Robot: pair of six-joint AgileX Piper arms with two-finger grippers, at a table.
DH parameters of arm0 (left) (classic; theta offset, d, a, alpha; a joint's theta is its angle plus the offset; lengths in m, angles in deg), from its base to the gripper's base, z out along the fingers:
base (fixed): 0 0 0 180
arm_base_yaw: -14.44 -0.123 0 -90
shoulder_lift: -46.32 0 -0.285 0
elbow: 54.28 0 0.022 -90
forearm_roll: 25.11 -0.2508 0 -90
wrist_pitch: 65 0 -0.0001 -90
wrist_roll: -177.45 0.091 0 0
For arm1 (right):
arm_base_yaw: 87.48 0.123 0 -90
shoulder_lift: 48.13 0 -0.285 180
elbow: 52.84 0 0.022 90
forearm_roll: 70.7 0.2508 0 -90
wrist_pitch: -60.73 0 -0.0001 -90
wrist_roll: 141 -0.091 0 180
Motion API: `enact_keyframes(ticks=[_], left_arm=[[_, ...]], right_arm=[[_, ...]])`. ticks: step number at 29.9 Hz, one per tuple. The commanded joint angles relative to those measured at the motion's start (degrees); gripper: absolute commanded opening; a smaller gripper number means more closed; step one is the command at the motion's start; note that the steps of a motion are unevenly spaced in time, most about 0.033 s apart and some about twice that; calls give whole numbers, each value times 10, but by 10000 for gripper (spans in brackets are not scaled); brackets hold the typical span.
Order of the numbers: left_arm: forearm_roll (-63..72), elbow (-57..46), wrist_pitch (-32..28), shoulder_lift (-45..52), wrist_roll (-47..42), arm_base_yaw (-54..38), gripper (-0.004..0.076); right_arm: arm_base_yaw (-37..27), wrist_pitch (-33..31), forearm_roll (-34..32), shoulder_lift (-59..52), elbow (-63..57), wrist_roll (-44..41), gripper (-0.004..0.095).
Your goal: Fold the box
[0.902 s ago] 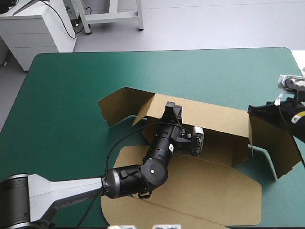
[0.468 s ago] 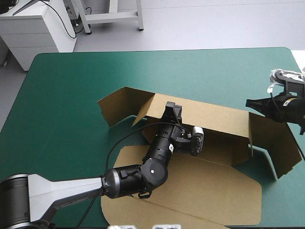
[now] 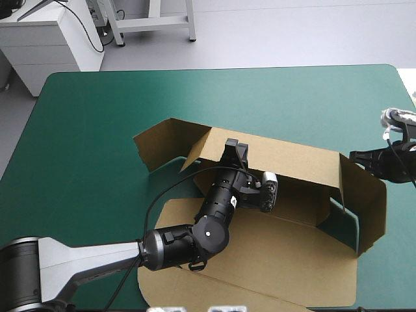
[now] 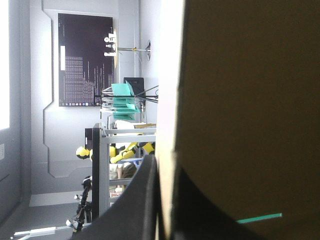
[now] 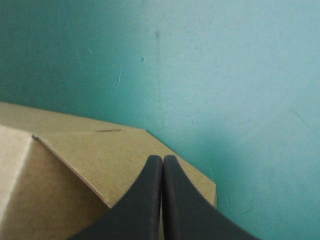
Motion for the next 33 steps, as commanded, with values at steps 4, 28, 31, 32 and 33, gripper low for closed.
enact_keyframes(ticks=[4,28,31,32,33], left_arm=[[-20,13,25,29,-50,4,-8],[-9,13,-46,29,-4,4,-8],[5,13,-46,26,-4,4,-8],[8,13,-46,23,-4,3,-8],[8,13,-40,21,-4,3,-8]], right_arm=[[-5,-23,91,-29,3,49,-20],[-5,154,244,-244,-275,209,-19],[-5,158,244,-267,-287,233,-18],[-5,156,243,-273,-287,241,-18],[-5,152,243,-280,-287,249,-18]])
